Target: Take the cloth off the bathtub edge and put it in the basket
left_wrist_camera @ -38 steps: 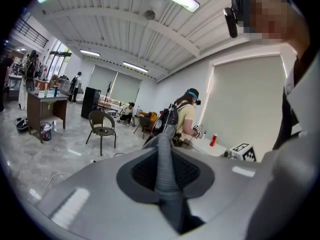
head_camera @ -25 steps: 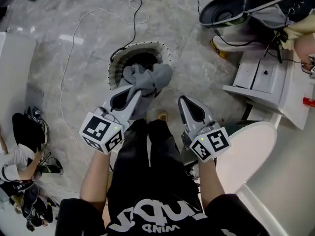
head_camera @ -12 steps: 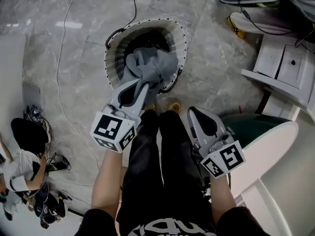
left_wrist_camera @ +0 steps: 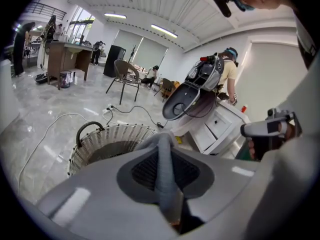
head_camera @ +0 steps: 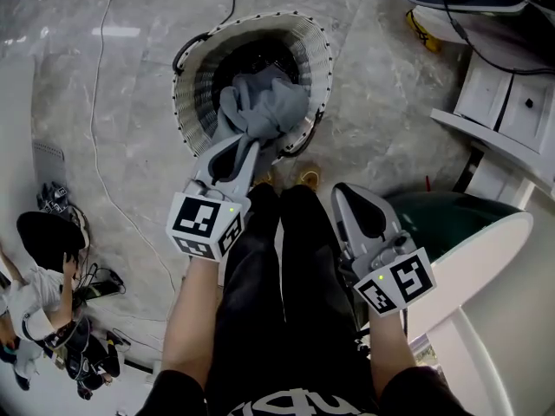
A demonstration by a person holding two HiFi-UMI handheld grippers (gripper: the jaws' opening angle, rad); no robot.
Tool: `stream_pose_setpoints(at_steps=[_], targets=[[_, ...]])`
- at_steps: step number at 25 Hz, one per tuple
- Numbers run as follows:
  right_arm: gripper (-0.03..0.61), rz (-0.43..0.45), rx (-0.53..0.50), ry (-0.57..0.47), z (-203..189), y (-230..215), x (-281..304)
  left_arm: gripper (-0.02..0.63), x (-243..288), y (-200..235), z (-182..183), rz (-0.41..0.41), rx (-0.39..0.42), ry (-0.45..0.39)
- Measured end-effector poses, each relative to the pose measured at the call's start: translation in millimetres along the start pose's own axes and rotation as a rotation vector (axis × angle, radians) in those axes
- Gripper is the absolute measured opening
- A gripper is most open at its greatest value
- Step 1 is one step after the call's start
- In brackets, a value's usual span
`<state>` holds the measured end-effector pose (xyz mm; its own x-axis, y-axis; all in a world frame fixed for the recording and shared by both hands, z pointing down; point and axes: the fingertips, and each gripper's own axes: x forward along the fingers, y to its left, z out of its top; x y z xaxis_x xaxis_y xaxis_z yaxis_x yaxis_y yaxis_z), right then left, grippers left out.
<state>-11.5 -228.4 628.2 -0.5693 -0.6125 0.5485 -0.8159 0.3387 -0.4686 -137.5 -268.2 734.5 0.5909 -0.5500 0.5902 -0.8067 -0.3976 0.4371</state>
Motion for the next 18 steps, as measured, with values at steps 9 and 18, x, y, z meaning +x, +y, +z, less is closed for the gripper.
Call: stream_pose_setpoints(at_steps=[9,18], targets=[[0.009,0.029,0.002,0.018,-2,1,6,0.056,11,2,-7,-0.006,-0.052,0.037],[0.009,0.041,0.014,0.03,-5,2,14,0.097,19,-7,-6,-0.054,-0.059,0.043]])
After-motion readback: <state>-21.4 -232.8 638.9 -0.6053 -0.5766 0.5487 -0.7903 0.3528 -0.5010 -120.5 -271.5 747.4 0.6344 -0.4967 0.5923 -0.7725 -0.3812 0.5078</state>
